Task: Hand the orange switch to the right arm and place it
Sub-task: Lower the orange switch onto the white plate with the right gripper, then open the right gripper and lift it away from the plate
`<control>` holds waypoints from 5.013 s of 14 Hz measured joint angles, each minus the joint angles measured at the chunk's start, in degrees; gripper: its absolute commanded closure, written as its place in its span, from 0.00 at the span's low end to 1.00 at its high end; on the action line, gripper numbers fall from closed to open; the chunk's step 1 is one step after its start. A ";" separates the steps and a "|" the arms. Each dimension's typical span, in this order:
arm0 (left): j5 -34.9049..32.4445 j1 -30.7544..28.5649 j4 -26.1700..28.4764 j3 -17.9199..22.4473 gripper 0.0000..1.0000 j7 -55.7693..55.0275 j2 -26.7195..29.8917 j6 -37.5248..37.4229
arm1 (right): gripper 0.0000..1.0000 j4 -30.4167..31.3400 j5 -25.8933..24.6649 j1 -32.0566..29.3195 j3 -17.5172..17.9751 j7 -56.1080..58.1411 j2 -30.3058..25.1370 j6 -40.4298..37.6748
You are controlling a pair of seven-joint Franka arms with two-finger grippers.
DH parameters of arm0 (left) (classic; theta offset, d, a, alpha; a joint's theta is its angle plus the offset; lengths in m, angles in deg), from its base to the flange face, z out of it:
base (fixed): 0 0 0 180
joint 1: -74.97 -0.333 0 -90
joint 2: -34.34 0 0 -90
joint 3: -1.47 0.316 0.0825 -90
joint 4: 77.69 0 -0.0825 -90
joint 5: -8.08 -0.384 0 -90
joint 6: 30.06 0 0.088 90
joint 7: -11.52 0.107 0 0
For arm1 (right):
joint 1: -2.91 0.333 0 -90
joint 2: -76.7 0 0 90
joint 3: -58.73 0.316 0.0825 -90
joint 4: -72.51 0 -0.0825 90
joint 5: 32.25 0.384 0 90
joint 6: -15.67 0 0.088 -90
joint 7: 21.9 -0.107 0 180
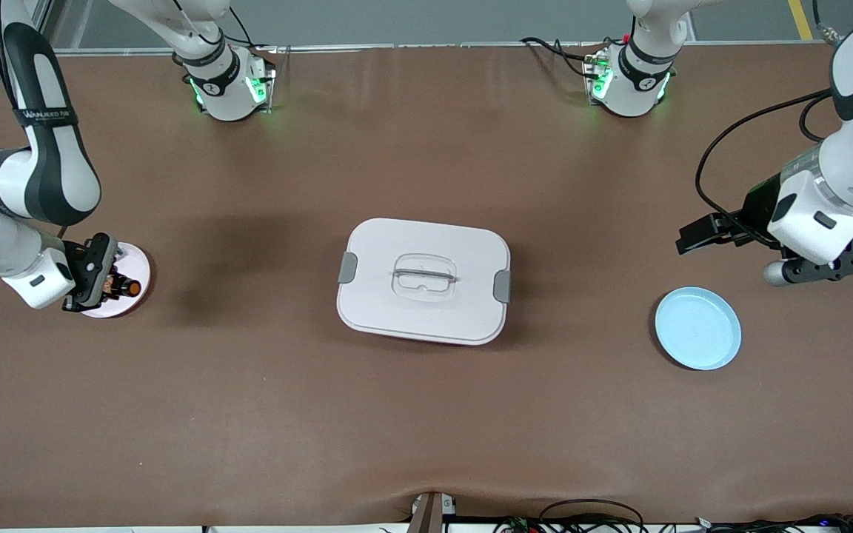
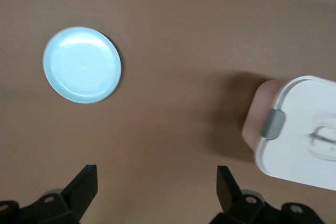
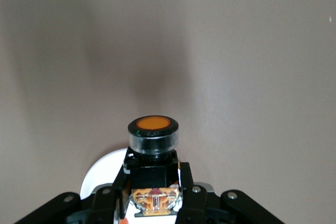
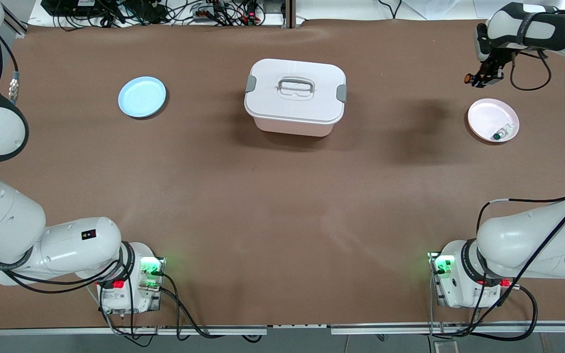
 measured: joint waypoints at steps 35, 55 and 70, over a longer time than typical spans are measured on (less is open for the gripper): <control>-3.05 16.23 0.17 21.29 0.00 13.00 2.37 -0.13 | 1.00 15.96 -14.76 -11.13 -0.28 0.21 7.58 32.73; -0.77 18.80 11.94 26.30 0.00 15.96 7.65 12.00 | 0.00 3.00 -12.44 -11.34 3.11 0.46 6.30 10.68; -0.71 19.39 5.49 28.47 0.00 17.21 7.71 7.35 | 0.00 -23.62 -4.37 -4.65 4.11 -38.05 -1.06 -28.44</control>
